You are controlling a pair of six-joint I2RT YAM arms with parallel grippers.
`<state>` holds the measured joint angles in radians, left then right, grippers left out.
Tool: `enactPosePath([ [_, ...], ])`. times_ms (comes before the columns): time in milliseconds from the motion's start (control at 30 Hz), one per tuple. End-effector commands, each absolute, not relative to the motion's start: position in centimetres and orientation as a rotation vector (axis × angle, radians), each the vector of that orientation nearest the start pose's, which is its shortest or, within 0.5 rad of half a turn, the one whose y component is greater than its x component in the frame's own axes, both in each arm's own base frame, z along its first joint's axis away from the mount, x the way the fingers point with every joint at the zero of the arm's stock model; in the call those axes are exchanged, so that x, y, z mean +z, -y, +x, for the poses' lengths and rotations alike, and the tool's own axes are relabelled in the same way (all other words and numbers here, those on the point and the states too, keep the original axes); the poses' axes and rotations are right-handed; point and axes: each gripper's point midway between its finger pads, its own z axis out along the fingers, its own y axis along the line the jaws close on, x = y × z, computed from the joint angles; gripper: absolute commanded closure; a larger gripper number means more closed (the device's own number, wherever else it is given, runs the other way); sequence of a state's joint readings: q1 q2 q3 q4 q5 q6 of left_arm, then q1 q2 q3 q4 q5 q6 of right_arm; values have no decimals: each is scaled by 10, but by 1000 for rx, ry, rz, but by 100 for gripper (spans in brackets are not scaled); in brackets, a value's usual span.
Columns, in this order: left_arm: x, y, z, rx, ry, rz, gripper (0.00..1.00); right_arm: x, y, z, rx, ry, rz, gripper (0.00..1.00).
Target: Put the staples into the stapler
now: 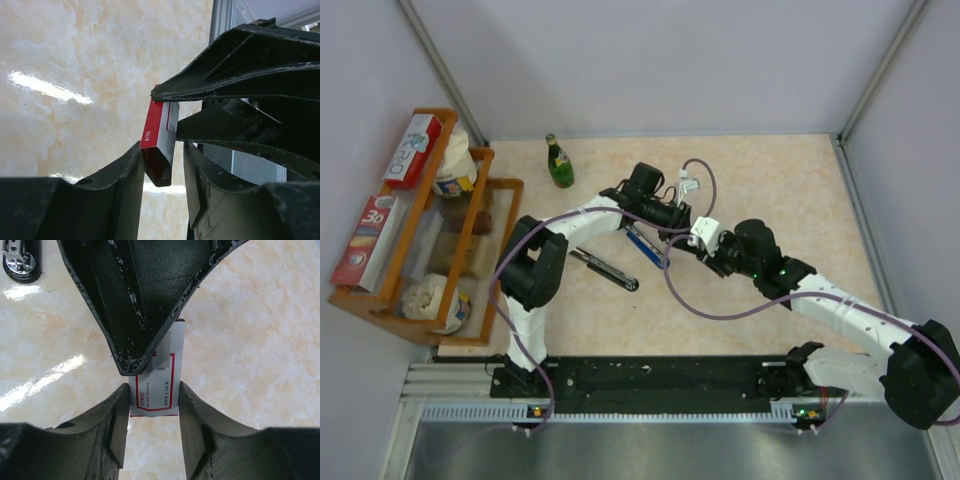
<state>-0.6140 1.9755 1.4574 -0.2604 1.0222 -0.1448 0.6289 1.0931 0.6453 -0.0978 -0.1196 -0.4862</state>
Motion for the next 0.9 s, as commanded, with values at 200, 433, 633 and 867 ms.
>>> enactPosePath([
  [200,155,394,287,-1566,-2061,1103,75,163,-214,280,230,-1677,-1160,58],
  [433,157,393,287,-1561,-2055,1104,78,163,-214,279,229,-1676,-1161,57],
  [633,160,389,291,-1558,-2048,1091,78,163,-212,279,217,-1678,-1161,47],
  [867,160,383,298,-1571,-2054,1054,78,161,-210,278,210,-1678,-1173,41],
])
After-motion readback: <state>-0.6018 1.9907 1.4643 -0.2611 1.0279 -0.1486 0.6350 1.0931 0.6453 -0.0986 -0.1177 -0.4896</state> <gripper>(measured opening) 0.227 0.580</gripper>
